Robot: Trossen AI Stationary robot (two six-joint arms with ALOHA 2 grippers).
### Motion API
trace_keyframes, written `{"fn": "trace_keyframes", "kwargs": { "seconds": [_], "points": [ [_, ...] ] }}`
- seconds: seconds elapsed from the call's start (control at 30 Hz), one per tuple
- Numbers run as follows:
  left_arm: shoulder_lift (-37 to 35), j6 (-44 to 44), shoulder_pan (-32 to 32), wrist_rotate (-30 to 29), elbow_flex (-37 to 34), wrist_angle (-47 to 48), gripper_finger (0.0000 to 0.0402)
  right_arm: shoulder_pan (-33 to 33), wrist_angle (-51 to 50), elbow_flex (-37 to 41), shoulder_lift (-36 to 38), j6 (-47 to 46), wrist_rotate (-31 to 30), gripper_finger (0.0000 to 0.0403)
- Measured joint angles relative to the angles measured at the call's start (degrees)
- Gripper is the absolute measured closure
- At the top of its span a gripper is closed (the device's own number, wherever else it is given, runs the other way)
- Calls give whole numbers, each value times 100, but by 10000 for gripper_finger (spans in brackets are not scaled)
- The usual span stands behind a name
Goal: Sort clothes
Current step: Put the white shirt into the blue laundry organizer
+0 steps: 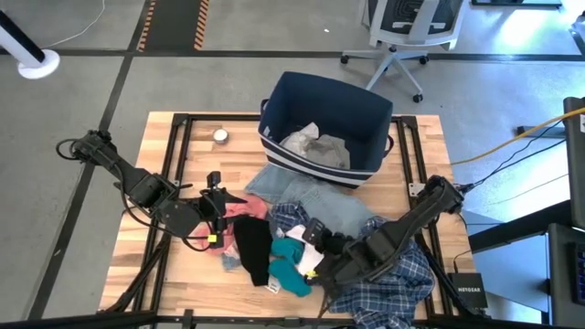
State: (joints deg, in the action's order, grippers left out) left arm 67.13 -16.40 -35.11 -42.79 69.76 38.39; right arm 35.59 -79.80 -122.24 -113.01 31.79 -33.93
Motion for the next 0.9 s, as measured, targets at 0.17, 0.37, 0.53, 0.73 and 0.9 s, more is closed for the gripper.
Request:
{"fn": "trace_keyframes", "kwargs": {
  "seconds": [0.17, 0.37, 0.53, 0.73, 0.9],
  "points": [
    [0, -11, 0, -1, 0, 0, 254, -45, -534, -672, 0, -4, -716, 386],
    [2, 4, 0, -1, 0, 4, 254, -264, -898, -1285, 8, -16, -1456, 383],
    [2, -11, 0, 0, 0, 6, 254, -583, -925, -1221, 269, 3, -1787, 388],
    [2, -11, 0, 0, 0, 13, 254, -963, -896, -1221, 552, -28, -2396, 383],
    [2, -11, -2, -2, 0, 13, 254, -1305, -872, -1221, 844, -36, -3035, 384]
  ]
}}
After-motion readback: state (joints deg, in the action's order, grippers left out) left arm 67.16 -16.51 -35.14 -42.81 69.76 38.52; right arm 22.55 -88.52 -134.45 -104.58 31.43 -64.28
